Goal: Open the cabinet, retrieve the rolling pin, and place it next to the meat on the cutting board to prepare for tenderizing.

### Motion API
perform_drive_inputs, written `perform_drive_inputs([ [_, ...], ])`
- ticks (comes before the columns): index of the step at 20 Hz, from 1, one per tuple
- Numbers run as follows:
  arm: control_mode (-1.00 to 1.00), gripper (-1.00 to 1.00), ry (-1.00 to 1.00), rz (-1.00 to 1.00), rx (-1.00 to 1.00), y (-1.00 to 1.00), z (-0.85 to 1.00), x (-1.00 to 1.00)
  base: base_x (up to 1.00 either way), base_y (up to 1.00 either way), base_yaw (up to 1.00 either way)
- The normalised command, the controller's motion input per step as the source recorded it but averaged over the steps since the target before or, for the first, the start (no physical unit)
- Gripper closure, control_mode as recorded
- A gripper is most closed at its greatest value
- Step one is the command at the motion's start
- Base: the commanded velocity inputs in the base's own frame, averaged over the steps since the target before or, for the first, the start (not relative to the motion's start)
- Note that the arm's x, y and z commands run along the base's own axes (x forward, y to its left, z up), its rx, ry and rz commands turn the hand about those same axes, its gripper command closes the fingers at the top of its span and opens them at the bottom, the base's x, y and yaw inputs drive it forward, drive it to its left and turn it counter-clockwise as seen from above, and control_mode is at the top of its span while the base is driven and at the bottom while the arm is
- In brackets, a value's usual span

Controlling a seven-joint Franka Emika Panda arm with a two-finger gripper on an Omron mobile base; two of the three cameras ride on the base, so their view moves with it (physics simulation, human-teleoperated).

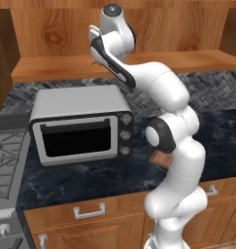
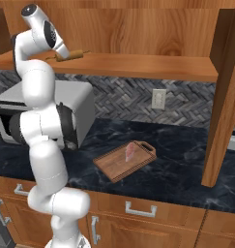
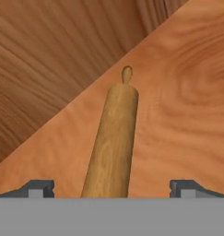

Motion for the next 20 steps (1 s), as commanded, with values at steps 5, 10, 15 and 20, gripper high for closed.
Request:
perform_drive_inputs([
  [5, -1.00, -1.00, 0.02, 0.00, 0.00, 0.08, -0.12, 0.07, 0.00, 0.00, 0.00],
  [10, -1.00, -1.00, 0.00, 0.00, 0.00, 0.00, -0.14, 0.06, 0.00, 0.00, 0.00],
  [15, -1.00, -1.00, 0.00, 0.00, 0.00, 0.00, -0.15, 0.08, 0.00, 0.00, 0.00],
  [20, -1.00, -1.00, 0.01, 0.00, 0.00, 0.00, -0.12, 0.13, 0.00, 0.00, 0.00],
])
